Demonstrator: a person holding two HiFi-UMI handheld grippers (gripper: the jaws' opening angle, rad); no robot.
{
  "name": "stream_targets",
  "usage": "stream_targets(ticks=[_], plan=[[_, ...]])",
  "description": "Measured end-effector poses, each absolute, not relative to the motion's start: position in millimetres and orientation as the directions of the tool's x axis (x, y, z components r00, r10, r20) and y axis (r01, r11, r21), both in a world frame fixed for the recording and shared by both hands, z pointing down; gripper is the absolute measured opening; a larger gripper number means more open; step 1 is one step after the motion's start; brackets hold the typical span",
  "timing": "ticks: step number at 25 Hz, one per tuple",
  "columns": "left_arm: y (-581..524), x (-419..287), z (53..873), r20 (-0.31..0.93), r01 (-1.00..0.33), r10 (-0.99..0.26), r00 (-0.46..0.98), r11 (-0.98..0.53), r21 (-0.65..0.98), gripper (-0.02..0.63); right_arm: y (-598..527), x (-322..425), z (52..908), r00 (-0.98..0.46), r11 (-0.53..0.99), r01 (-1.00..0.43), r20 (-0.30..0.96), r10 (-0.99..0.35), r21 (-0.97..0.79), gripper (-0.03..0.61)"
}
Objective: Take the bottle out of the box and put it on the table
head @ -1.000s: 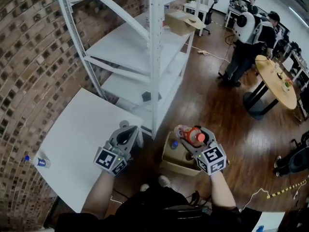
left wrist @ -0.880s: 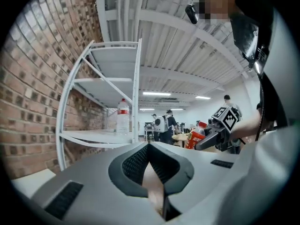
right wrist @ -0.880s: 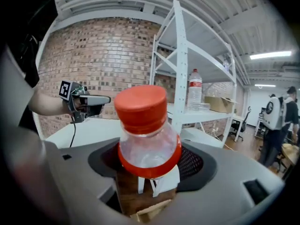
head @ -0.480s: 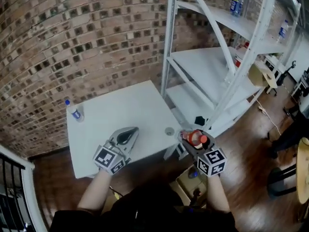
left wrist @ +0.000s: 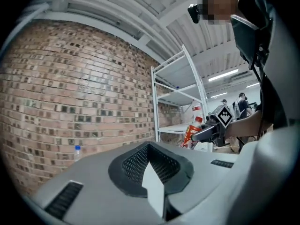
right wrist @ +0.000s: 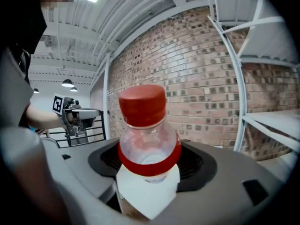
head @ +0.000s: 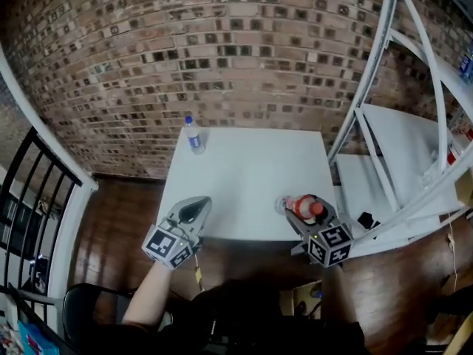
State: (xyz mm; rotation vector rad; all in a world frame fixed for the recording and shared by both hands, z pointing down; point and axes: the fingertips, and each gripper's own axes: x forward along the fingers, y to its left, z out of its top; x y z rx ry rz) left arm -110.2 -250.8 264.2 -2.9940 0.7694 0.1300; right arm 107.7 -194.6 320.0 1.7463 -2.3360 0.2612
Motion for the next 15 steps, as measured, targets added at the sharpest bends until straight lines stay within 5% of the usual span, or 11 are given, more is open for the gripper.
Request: stream_targets(ticks=[6, 15], plan=[[-271.7, -168.4, 289.6, -0.094, -0.589, -0.588, 0.803, -0.808, 0.026, -0.003, -237.9, 55.5, 336.6, -0.380, 0.394, -0.919, 0.323, -0.866, -0.026, 0.330], [-352.5, -231.3, 278.3, -0.163, -0.592, -0.588, 0.792, -0.805, 0.031, -0.003, -320.9, 3.9, 340.0, -0.345, 0.401, -0.914, 0.408, -0.845, 0.057, 0.330]])
